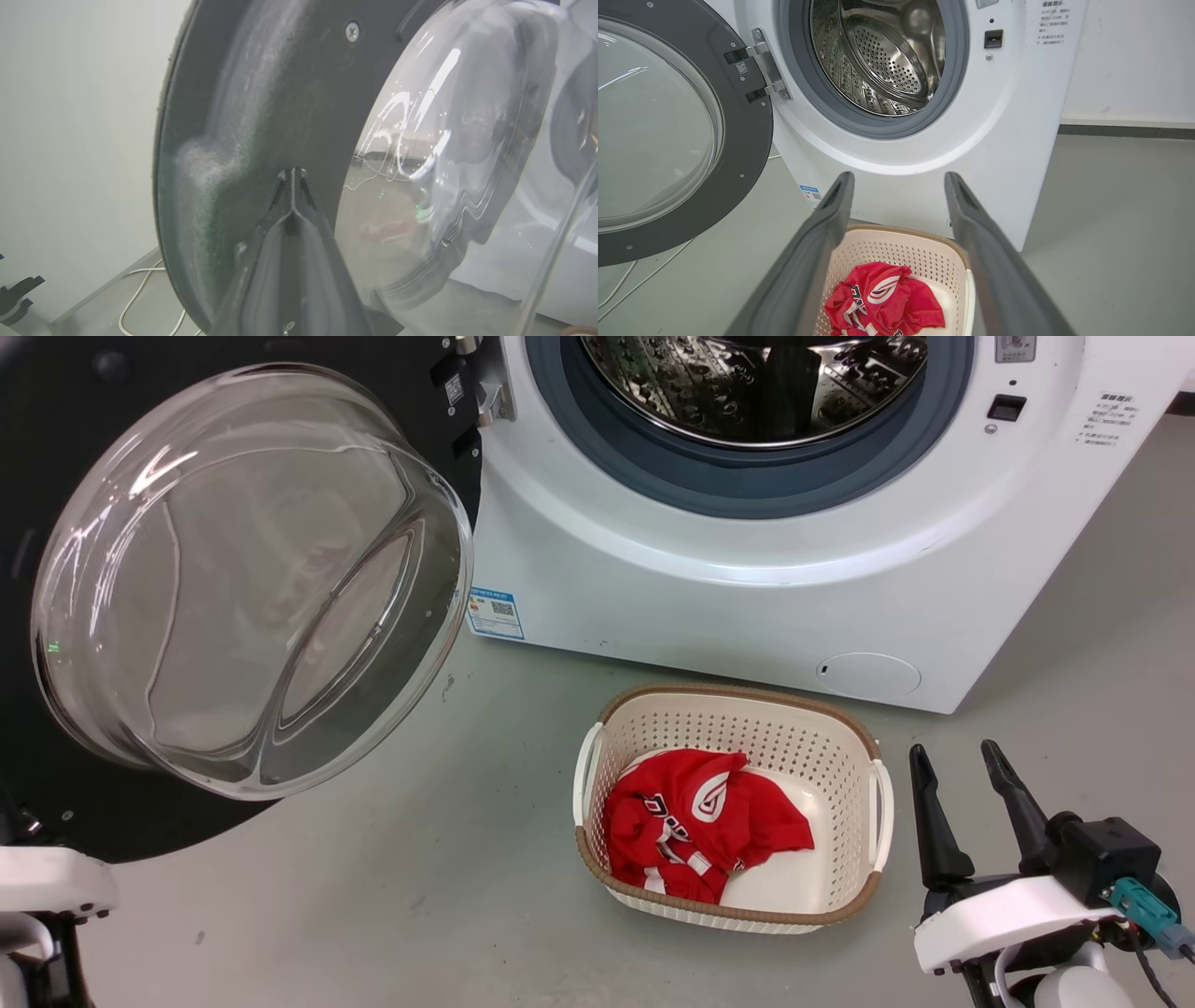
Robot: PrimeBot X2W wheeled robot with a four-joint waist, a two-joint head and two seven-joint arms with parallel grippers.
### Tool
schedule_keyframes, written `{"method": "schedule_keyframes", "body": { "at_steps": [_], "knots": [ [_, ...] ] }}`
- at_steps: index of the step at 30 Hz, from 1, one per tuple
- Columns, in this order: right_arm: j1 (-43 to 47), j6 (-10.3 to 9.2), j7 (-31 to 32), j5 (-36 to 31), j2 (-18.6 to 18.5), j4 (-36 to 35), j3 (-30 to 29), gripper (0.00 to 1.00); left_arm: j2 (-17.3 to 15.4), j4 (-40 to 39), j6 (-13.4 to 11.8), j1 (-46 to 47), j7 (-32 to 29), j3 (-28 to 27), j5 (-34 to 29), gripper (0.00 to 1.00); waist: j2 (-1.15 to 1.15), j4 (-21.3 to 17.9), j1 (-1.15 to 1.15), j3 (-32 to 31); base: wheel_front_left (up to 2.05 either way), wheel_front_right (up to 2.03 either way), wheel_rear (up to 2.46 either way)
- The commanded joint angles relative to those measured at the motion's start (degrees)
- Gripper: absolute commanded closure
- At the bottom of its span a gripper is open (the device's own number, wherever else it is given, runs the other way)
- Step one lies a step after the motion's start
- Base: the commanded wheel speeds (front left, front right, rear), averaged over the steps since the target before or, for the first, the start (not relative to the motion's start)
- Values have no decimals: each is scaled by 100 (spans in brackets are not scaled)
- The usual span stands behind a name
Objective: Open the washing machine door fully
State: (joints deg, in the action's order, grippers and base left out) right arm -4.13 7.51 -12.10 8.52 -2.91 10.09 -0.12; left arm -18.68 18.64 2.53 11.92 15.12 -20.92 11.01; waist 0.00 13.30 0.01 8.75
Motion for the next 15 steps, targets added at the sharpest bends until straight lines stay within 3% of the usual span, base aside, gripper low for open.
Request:
{"method": "schedule_keyframes", "body": {
  "at_steps": [1, 8, 15],
  "knots": [
    [2, -4, -31, 1, 7, 3, -6, 0, 119, -49, 21, -8, 3, -66, -77, 100, 0, -20, -1, -55, 0, 0, 0],
    [144, -4, -99, 152, 7, 92, -23, 0, 692, -621, 77, -652, 7, -180, -352, 100, 0, -50, -1, -386, 0, 0, 0],
    [228, -4, -153, 147, 6, 78, 33, 0, 1278, -1279, 191, -1429, 7, 134, -608, 100, 0, -134, -1, -629, 0, 0, 0]
  ]
}}
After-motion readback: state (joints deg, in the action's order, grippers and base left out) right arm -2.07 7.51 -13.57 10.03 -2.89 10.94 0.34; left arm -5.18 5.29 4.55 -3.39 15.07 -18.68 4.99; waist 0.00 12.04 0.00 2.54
